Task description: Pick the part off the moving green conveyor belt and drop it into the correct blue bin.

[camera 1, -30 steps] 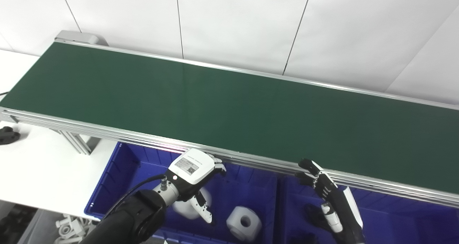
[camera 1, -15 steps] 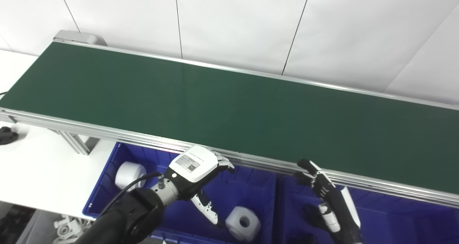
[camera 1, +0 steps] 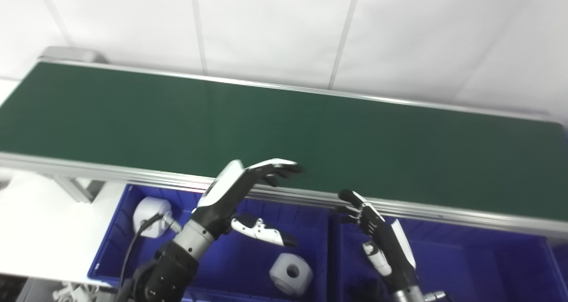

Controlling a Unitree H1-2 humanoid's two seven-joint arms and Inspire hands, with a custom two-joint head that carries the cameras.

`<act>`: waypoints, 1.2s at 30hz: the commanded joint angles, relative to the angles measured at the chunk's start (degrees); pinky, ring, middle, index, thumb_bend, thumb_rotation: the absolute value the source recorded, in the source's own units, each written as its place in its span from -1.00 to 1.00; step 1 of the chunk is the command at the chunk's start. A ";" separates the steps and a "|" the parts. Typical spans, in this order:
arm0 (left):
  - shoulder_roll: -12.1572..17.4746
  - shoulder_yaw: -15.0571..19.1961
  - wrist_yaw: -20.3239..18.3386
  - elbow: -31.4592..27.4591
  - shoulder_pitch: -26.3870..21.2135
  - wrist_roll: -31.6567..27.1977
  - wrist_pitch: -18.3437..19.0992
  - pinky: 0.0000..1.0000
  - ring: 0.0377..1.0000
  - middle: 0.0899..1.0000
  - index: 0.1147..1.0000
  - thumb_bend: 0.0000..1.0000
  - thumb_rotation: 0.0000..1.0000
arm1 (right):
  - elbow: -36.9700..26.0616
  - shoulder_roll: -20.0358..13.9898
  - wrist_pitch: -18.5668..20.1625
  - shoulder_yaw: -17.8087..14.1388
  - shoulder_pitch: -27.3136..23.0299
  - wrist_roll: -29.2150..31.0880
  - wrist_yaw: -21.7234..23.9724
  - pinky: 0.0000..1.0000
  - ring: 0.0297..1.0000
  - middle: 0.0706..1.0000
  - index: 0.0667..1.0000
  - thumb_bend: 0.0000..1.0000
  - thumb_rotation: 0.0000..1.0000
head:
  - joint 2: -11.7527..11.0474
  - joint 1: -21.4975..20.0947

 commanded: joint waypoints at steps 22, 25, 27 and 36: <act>-0.40 -1.33 -1.51 15.75 -0.03 -10.28 -9.59 0.94 0.97 0.96 0.82 0.67 0.19 | -0.11 2.62 -3.07 1.32 -0.71 -3.33 -3.97 0.40 0.55 0.74 0.72 0.74 1.00 | -1.19 -4.36; -0.25 -1.36 -1.72 14.80 0.22 -10.57 -9.56 0.96 0.98 0.97 0.83 0.69 0.21 | -0.14 2.47 -3.31 1.40 -0.68 -3.29 -4.50 0.41 0.55 0.73 0.72 0.72 1.00 | -0.89 -4.01; -0.31 -1.32 -1.77 14.18 0.31 -10.46 -9.39 0.94 0.97 0.96 0.83 0.71 0.22 | -0.29 2.40 -3.29 1.32 -0.61 -3.42 -4.77 0.42 0.56 0.72 0.72 0.72 1.00 | -0.37 -3.80; -0.95 -1.80 -3.04 11.70 0.40 -11.03 -8.24 0.94 0.95 0.95 0.82 0.70 0.16 | -1.65 1.36 -2.51 0.79 -0.49 -2.47 -4.38 0.46 0.57 0.72 0.73 0.77 1.00 | 1.22 -1.17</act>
